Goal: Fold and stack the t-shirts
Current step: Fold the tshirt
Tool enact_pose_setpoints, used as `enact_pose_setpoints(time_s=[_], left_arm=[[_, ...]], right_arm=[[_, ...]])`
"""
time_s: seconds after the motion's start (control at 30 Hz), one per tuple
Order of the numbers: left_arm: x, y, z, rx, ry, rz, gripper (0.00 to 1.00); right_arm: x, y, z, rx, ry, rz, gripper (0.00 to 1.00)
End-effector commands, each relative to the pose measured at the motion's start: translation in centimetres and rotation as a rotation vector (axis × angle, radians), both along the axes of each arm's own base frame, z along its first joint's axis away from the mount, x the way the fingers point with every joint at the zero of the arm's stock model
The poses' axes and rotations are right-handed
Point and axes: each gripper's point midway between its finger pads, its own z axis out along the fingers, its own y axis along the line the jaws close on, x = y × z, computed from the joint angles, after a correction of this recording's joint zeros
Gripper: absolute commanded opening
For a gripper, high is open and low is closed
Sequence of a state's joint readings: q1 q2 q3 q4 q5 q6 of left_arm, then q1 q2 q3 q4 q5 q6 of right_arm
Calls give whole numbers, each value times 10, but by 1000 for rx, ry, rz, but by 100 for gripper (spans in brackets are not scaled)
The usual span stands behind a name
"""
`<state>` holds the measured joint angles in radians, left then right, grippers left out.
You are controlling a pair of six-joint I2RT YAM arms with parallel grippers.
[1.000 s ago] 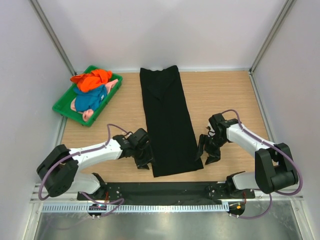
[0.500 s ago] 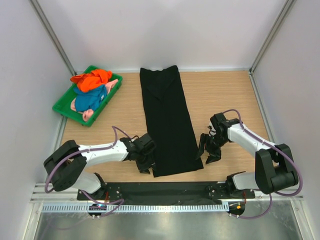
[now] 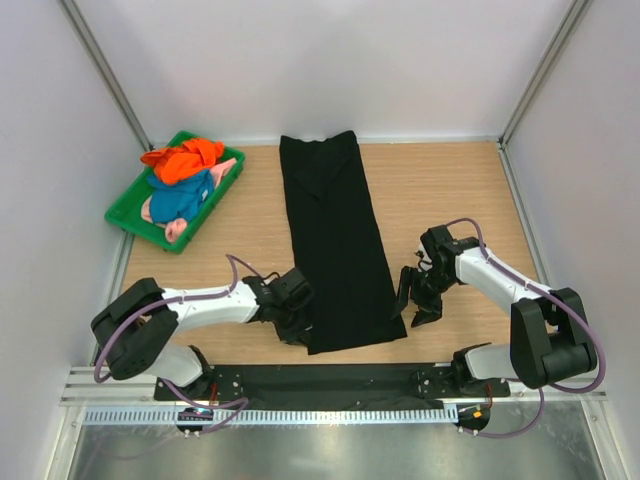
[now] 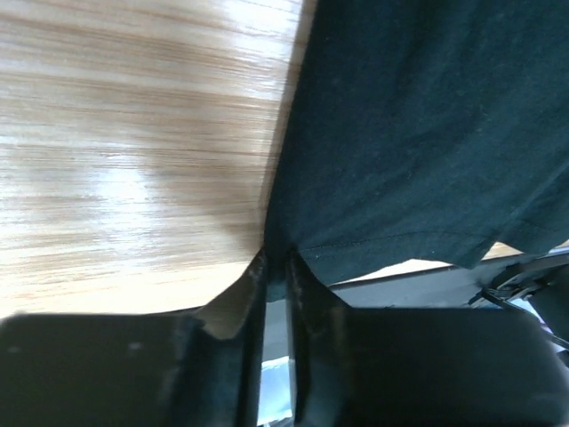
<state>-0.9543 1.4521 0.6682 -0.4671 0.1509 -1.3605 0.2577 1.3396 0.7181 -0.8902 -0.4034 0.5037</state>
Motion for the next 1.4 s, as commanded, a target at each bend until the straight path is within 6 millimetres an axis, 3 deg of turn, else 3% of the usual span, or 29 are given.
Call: enact_pose_setpoints(time_s=[0.0, 0.07, 0.47, 0.6, 0.83, 0.87, 1.1, 1.37], left_arm=[[-5, 15, -10, 45, -1, 20, 10], [-6, 21, -12, 63, -3, 25, 0], [-15, 73, 3, 181, -37, 26, 0], [-18, 73, 5, 147, -48, 25, 0], [-18, 72, 6, 137, -52, 10, 0], [-18, 73, 6, 138, -54, 11, 2], [-20, 84, 9, 172, -55, 45, 38], [-20, 83, -1, 152, -37, 37, 40]], right_arm=[[4, 1, 3, 7, -16, -4, 63], [3, 1, 2, 7, -9, -7, 63], [-18, 17, -12, 18, 25, 3, 63], [-24, 39, -15, 91, 26, 18, 63], [-30, 45, -32, 124, 26, 30, 61], [-29, 47, -34, 132, 20, 35, 61], [-38, 53, -46, 133, 52, 78, 61], [-41, 54, -54, 102, 58, 110, 59]])
